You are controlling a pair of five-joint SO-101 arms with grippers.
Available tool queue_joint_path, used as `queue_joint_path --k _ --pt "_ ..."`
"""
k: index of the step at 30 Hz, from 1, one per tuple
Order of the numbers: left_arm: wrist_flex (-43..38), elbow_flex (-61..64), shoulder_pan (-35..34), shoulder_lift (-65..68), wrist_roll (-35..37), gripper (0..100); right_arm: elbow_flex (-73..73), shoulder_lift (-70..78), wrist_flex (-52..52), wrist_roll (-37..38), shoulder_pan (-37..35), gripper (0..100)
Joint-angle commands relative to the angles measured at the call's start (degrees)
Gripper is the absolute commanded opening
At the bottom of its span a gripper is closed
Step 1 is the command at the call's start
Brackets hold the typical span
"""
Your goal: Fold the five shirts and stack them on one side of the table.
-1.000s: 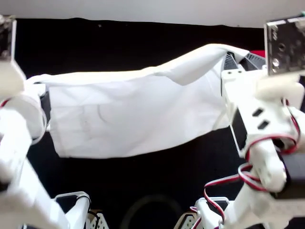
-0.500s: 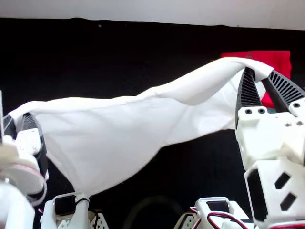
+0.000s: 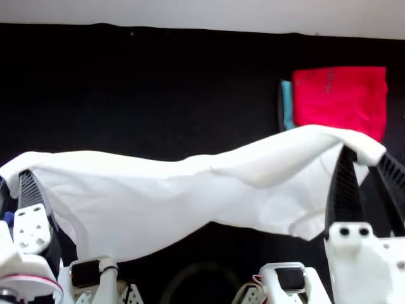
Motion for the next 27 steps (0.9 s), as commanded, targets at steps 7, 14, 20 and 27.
queue_joint_path --k 7,14,20,27 --pt "-0.79 -1.19 -0.57 -1.1 -0.18 1 0.31 -1.19 -1.98 2.55 0.66 0.6" --pt "-0.79 -1.19 -0.57 -1.19 -0.18 1 0.22 -1.27 -9.54 6.15 0.84 0.6" --pt "-0.44 -3.12 -0.57 -1.27 -0.09 1 0.75 -4.7 -9.54 6.15 0.84 0.6" --pt "-0.35 -5.67 -0.57 -0.92 0.0 1 0.84 -6.99 -9.27 6.15 0.84 0.6"
